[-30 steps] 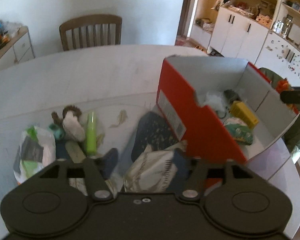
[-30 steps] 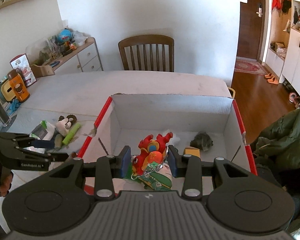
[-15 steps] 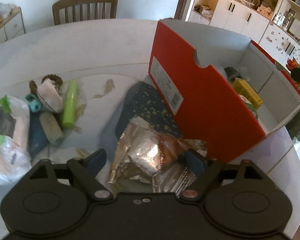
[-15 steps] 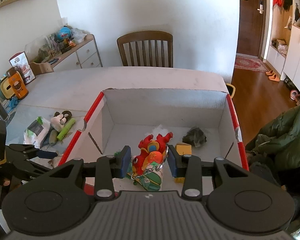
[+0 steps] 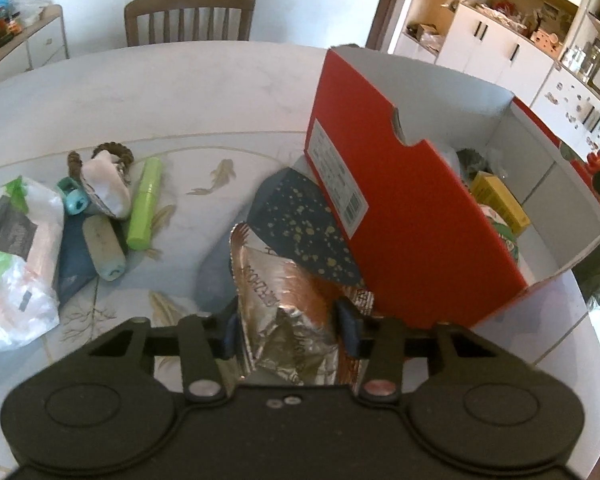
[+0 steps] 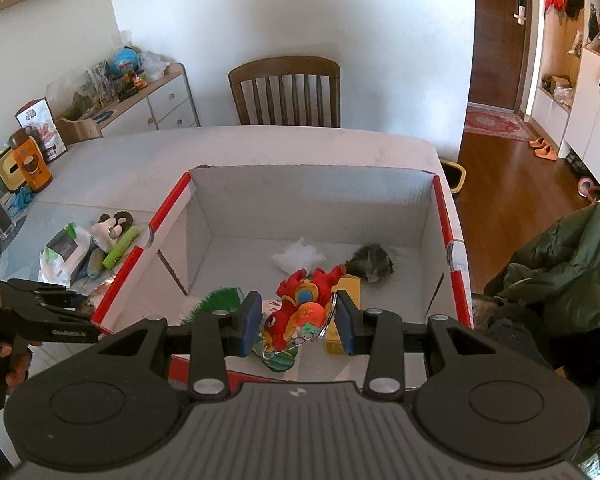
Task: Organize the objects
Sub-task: 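Lift the silver foil bag with the left tool into the shoebox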
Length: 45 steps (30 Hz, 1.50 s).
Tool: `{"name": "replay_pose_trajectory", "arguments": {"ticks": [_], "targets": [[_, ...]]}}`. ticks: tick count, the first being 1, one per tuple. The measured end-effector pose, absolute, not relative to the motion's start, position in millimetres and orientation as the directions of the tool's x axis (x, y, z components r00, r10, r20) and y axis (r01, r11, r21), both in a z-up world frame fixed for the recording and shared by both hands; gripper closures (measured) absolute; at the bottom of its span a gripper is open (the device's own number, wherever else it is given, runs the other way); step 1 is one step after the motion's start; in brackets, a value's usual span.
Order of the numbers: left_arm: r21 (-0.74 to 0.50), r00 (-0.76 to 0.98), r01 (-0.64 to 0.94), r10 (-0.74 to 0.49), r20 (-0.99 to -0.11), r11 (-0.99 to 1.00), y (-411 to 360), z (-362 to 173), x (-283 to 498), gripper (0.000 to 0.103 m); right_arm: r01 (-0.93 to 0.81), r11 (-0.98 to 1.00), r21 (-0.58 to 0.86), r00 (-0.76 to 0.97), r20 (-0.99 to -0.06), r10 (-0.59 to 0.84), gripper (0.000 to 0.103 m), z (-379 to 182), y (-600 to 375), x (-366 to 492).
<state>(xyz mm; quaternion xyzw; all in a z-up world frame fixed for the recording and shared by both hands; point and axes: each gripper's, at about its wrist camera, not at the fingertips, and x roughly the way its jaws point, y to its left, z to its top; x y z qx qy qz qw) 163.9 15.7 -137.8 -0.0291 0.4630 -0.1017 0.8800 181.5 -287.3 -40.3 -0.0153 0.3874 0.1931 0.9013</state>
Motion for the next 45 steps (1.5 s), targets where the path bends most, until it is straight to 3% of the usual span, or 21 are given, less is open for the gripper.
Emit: {"name": "replay_pose_trajectory", "arguments": {"ticks": [11, 26, 34, 45], "targets": [[-0.186, 0.654, 0.078, -0.191, -0.732, 0.979, 24.2, -77.8, 149.9, 0.059, -0.386, 0.915, 0.112, 0.617, -0.706, 0.347, 0.065, -47.0, -296.2, 190.7], [-0.215, 0.724, 0.177, -0.275, -0.633, 0.961, -28.8, -7.7, 177.7, 0.059, -0.395, 0.912, 0.111, 0.596, -0.725, 0.347, 0.065, -59.8, -307.8, 208.1], [-0.221, 0.700, 0.263, -0.343, -0.627, 0.939, -75.2, -10.8, 204.2, 0.058, -0.398, 0.913, 0.095, 0.591, -0.734, 0.334, 0.065, -62.4, -307.6, 214.4], [-0.173, 0.614, 0.333, -0.352, -0.707, 0.927, -126.6, -58.5, 237.2, 0.059, -0.403, 0.912, 0.075, 0.565, -0.764, 0.312, 0.065, -73.6, -300.8, 224.0]]}}
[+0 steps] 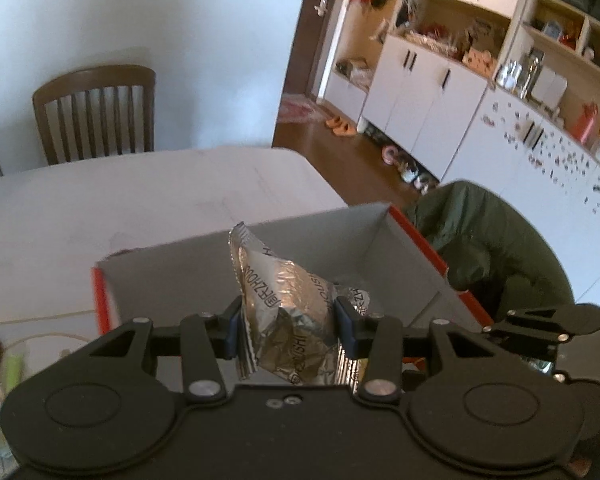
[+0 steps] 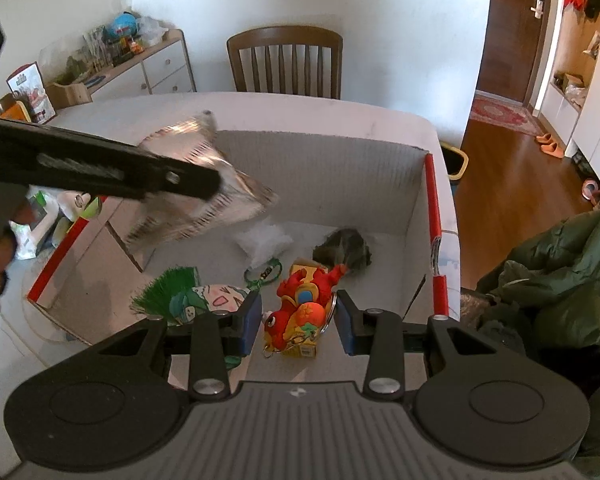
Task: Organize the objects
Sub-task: 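Lift the silver foil bag with the left tool into the shoebox, then open both tools to drop the keychain and foil bag inside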
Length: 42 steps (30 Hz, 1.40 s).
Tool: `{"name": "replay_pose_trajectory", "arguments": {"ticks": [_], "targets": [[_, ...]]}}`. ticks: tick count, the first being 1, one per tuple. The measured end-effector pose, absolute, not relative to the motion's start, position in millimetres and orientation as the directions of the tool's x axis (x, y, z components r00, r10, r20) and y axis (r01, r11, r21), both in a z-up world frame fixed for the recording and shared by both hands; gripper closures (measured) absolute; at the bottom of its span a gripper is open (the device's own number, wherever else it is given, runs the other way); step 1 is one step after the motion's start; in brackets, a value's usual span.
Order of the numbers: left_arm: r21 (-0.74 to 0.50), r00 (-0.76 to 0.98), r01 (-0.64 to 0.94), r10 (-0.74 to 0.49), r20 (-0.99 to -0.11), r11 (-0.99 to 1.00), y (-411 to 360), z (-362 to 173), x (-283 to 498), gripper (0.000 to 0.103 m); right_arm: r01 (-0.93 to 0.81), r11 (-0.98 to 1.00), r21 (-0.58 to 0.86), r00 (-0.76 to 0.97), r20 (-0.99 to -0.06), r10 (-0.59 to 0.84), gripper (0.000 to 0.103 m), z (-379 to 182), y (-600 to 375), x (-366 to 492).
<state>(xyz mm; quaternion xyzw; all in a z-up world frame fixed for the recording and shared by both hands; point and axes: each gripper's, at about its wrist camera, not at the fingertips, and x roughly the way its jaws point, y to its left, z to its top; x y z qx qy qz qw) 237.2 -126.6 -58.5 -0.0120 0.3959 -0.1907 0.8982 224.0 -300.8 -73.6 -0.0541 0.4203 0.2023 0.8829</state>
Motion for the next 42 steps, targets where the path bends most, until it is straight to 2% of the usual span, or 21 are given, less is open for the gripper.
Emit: {"name": "replay_pose_trajectory", "arguments": {"ticks": [16, 31, 33, 35, 42], "targets": [[-0.148, 0.478, 0.377, -0.329, -0.814, 0.914, -153.1, -105.9, 270.9, 0.059, -0.399, 0.915, 0.053, 0.500, -0.824, 0.266, 0.065, -98.0, -288.9, 231.7], [-0.181, 0.413, 0.359, -0.330, -0.849, 0.916, -145.2, -119.2, 281.8, 0.055, -0.379, 0.922, 0.083, 0.494, -0.824, 0.277, 0.062, -103.6, -294.3, 233.0], [-0.172, 0.421, 0.354, -0.321, -0.848, 0.919, -145.0, -118.2, 281.2, 0.047, -0.384, 0.918, 0.098, 0.497, -0.816, 0.295, 0.052, -101.2, -296.8, 230.0], [-0.165, 0.435, 0.349, -0.316, -0.843, 0.922, -145.0, -115.0, 280.4, 0.039, -0.392, 0.914, 0.103, 0.505, -0.807, 0.307, 0.049, -97.9, -297.4, 227.1], [-0.158, 0.477, 0.346, -0.318, -0.820, 0.925, -141.7, -100.4, 270.5, 0.034, -0.375, 0.919, 0.122, 0.528, -0.786, 0.320, 0.048, -87.2, -300.4, 220.6]]}}
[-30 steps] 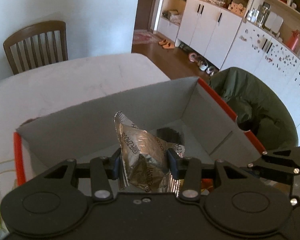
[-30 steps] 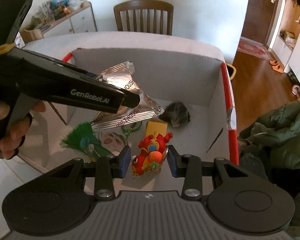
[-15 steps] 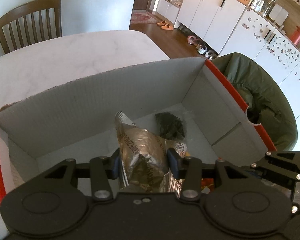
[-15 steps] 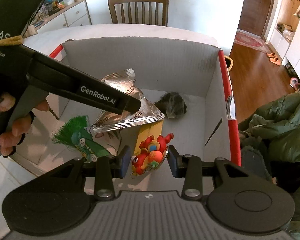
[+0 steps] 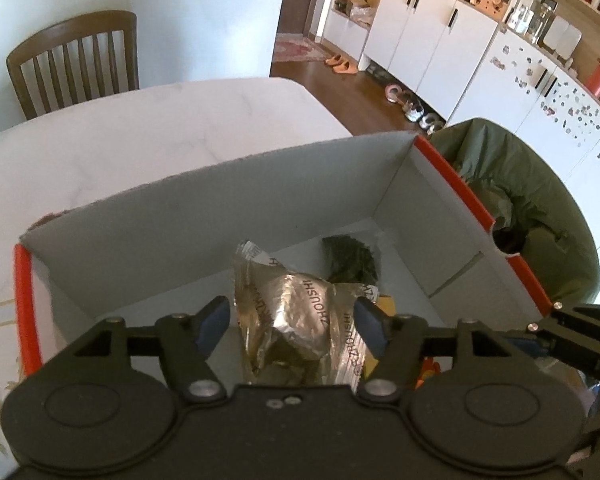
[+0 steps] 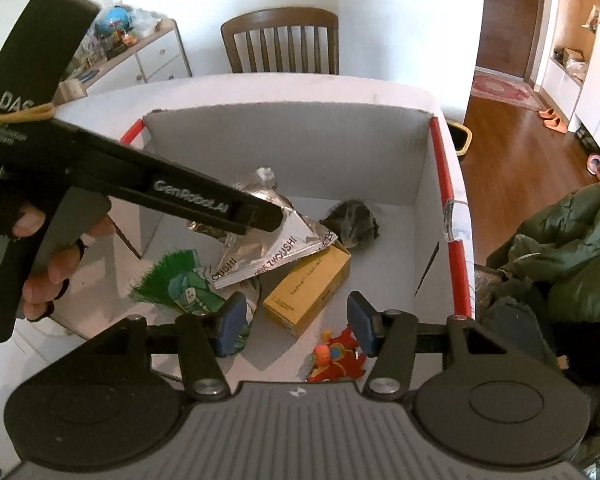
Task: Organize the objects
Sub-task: 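Open both tools to drop the keychain and foil bag inside, then withdraw both tools from the shoebox back over the table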
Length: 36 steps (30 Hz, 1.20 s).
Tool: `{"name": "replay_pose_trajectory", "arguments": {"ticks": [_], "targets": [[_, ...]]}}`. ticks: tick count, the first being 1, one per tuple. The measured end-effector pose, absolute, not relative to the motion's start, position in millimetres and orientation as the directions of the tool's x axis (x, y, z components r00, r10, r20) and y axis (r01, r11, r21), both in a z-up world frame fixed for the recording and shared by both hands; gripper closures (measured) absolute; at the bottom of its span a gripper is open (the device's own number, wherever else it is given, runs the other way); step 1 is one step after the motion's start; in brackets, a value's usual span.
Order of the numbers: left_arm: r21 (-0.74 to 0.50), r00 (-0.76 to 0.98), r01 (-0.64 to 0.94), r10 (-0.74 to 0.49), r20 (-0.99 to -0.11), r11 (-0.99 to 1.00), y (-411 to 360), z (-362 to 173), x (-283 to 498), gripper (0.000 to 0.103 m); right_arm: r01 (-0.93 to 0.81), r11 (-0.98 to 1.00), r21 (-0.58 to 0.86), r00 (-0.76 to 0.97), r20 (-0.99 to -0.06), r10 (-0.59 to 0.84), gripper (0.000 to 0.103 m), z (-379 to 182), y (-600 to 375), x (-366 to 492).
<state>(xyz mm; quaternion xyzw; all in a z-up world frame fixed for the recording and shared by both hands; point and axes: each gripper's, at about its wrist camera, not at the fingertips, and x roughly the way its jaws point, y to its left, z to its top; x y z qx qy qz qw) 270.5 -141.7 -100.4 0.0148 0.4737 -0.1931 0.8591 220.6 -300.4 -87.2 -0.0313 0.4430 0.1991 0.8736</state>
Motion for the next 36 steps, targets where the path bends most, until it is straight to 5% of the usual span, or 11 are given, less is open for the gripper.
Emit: {"name": "replay_pose_trajectory", "arguments": {"ticks": [23, 36], "targets": [[-0.163, 0.631, 0.320, -0.339, -0.698, 0.933, -100.4, -31.1, 198.6, 0.026, -0.372, 0.915, 0.154, 0.625, -0.688, 0.370, 0.046, -39.8, -296.1, 179.8], [-0.172, 0.702, 0.304, -0.343, -0.624, 0.937, -47.4, -0.8, 167.3, 0.014, -0.379, 0.911, 0.163, 0.655, -0.649, 0.388, 0.030, -18.5, -259.5, 161.4]]}}
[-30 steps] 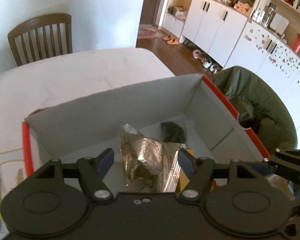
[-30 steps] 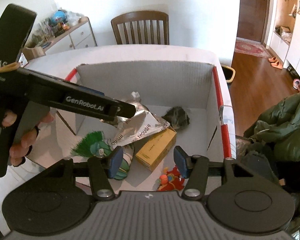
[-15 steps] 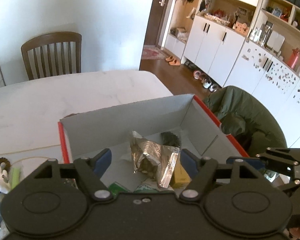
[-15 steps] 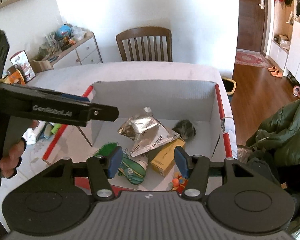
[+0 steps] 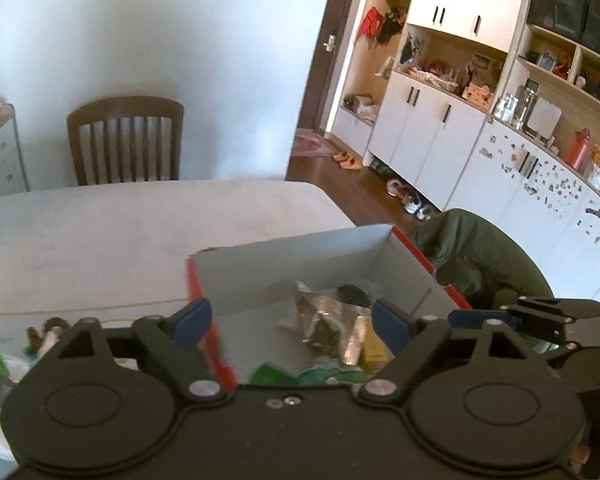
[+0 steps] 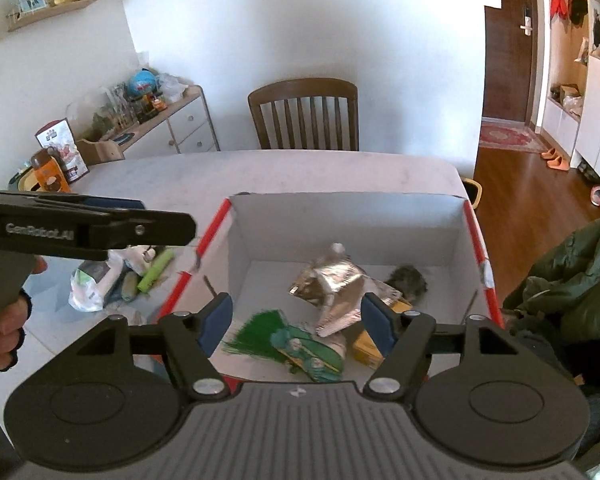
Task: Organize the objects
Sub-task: 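Withdraw both tools from the shoebox back over the table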
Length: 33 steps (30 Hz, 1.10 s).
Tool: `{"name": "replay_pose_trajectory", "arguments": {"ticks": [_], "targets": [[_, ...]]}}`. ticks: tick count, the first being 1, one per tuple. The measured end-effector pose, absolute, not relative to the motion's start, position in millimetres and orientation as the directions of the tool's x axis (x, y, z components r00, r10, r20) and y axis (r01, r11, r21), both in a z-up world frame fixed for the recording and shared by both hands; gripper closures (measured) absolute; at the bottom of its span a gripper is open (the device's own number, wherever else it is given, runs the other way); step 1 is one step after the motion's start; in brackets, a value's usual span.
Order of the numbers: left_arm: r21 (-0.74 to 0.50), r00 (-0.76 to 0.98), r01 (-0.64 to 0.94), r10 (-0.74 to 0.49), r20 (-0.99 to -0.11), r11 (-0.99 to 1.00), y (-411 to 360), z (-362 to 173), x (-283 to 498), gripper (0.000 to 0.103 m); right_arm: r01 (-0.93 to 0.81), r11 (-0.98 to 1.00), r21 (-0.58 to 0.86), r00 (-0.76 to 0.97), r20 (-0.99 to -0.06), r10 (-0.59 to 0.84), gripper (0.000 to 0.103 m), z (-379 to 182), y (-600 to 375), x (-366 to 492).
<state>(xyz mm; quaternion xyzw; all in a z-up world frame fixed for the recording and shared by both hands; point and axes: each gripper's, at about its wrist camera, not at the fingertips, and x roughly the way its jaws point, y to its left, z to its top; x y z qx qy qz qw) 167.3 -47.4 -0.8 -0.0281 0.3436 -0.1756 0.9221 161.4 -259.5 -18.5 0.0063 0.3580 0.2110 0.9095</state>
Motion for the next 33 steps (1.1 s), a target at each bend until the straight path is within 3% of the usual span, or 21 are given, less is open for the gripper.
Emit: {"name": "replay_pose_trajectory", "arguments": {"ticks": [6, 11, 20, 33], "targets": [[-0.158, 0.716, 0.305, -0.336, -0.612, 0.939, -15.4, 1.6, 154.5, 0.005, -0.366, 0.915, 0.172, 0.669, -0.634, 0.387, 0.021, -12.0, -230.7, 154.7], [-0.151, 0.721, 0.305, -0.332, -0.608, 0.940, 11.8, 1.1, 147.4, 0.001, -0.349, 0.921, 0.174, 0.677, -0.633, 0.376, 0.020, -9.1, -204.7, 150.0], [-0.162, 0.724, 0.294, -0.330, -0.606, 0.942, 60.0, -2.3, 143.3, 0.001, -0.315, 0.929, 0.194, 0.683, -0.633, 0.364, 0.018, -7.4, -161.0, 145.0], [-0.143, 0.745, 0.187, -0.235, -0.624, 0.972, 142.3, -32.9, 144.6, 0.000, -0.315, 0.931, 0.183, 0.679, -0.642, 0.356, 0.018, -11.5, -95.8, 149.7]]}}
